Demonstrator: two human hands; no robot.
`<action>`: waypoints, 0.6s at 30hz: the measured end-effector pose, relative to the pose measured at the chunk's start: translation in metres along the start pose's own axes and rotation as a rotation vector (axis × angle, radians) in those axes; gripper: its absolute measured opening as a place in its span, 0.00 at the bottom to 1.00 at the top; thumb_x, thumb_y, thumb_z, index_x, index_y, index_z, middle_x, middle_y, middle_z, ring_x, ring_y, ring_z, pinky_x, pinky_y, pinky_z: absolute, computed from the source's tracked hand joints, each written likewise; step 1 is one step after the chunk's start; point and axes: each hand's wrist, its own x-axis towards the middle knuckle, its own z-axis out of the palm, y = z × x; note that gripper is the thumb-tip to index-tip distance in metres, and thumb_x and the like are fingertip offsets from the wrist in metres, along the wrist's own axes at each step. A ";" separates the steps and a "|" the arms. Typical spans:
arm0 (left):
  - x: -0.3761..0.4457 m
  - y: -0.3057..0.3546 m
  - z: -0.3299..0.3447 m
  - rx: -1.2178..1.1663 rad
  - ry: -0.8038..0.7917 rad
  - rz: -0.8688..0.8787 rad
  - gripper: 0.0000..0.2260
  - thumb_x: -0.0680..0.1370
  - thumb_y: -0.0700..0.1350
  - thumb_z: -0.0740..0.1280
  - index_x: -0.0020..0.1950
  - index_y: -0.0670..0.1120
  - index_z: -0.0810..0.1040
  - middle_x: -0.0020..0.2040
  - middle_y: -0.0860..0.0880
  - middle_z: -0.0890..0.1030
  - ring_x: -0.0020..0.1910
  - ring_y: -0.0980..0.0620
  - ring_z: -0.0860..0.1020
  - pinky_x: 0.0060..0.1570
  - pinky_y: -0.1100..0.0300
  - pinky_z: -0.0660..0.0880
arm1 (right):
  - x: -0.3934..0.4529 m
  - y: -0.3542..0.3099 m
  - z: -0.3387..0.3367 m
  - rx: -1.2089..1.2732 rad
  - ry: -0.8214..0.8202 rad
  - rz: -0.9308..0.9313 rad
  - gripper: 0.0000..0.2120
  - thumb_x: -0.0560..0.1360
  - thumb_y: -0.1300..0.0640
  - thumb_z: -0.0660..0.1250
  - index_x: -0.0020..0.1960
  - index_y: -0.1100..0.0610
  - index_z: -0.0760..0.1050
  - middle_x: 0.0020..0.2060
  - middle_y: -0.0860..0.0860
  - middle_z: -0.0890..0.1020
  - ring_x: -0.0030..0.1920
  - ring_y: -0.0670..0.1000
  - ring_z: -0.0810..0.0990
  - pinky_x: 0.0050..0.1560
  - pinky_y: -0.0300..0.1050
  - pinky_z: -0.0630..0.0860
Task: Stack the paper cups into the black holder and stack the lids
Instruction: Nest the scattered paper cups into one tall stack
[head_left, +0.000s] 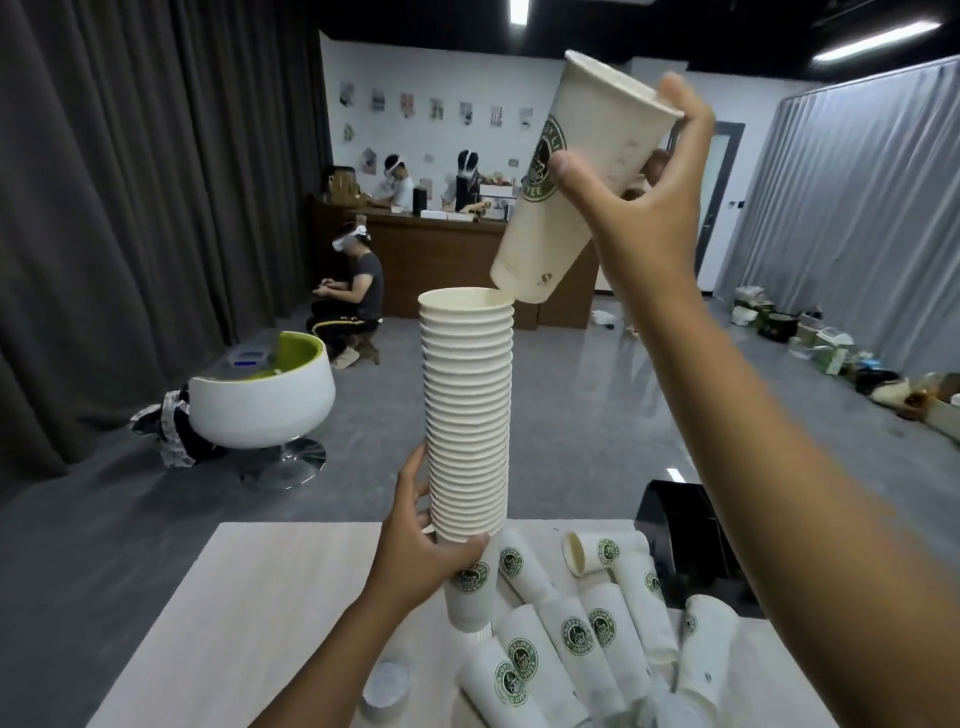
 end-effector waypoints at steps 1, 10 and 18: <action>-0.001 -0.001 0.003 0.004 -0.001 0.001 0.52 0.63 0.44 0.85 0.68 0.82 0.59 0.62 0.77 0.74 0.62 0.69 0.78 0.52 0.67 0.80 | 0.001 -0.001 -0.001 0.025 -0.007 0.009 0.45 0.70 0.45 0.80 0.77 0.52 0.58 0.70 0.54 0.71 0.61 0.46 0.79 0.52 0.42 0.83; -0.006 -0.010 0.017 0.034 -0.016 -0.023 0.51 0.61 0.46 0.86 0.69 0.81 0.60 0.63 0.73 0.76 0.61 0.62 0.81 0.57 0.57 0.82 | -0.009 0.009 -0.006 0.047 0.001 0.062 0.44 0.70 0.44 0.80 0.77 0.48 0.59 0.71 0.48 0.70 0.66 0.48 0.76 0.59 0.48 0.83; -0.010 -0.003 0.025 0.040 -0.052 -0.009 0.51 0.64 0.42 0.85 0.74 0.73 0.59 0.65 0.75 0.74 0.62 0.63 0.80 0.55 0.62 0.81 | -0.017 0.020 -0.004 -0.058 -0.162 0.148 0.42 0.68 0.41 0.80 0.74 0.43 0.60 0.64 0.46 0.76 0.61 0.49 0.80 0.54 0.50 0.84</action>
